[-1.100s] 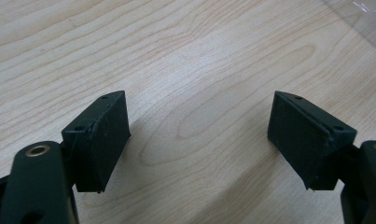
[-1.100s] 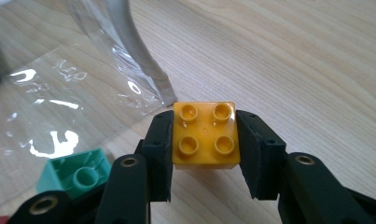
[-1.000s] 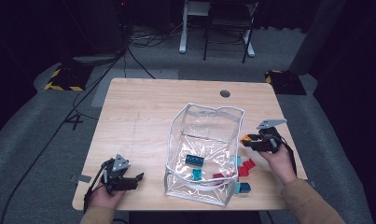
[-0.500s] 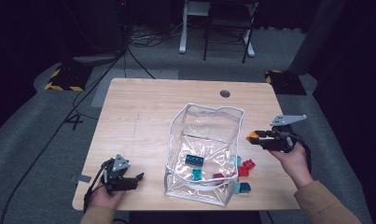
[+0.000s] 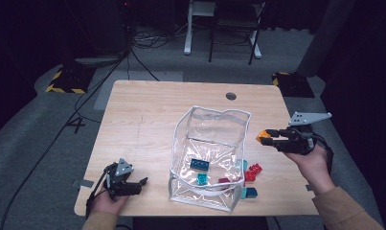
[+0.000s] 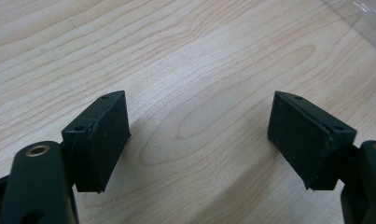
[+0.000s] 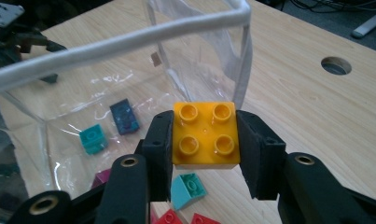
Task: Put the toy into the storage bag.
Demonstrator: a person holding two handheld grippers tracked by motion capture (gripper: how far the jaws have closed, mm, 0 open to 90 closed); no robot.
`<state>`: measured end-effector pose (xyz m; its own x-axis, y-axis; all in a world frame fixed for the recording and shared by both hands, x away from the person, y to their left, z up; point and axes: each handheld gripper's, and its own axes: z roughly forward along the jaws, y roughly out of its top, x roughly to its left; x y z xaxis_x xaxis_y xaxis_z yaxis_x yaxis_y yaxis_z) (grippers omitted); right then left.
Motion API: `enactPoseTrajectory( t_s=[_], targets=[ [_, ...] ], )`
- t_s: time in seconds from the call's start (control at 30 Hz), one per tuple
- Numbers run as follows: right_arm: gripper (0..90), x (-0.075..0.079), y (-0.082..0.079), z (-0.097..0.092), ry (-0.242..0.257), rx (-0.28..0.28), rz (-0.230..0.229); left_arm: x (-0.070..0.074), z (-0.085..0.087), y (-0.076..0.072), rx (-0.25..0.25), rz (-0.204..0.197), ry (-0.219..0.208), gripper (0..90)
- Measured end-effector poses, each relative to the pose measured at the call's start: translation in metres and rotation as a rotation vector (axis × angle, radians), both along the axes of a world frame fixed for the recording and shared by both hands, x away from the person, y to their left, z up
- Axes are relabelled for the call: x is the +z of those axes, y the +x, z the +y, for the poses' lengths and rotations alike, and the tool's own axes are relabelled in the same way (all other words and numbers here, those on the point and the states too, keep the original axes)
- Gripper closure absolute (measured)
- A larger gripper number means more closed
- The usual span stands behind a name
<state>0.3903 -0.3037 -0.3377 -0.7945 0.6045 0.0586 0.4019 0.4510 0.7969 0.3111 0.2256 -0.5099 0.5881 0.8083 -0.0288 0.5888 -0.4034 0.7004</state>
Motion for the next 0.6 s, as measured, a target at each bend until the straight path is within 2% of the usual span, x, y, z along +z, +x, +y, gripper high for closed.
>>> enactPoseTrajectory(
  t_s=[0.6],
  targets=[
    [59.3, 0.045, -0.014, 0.022, 0.029, 0.086, -0.046, 0.000, 0.000, 0.000, 0.000, 0.000, 0.000, 21.2]
  ],
)
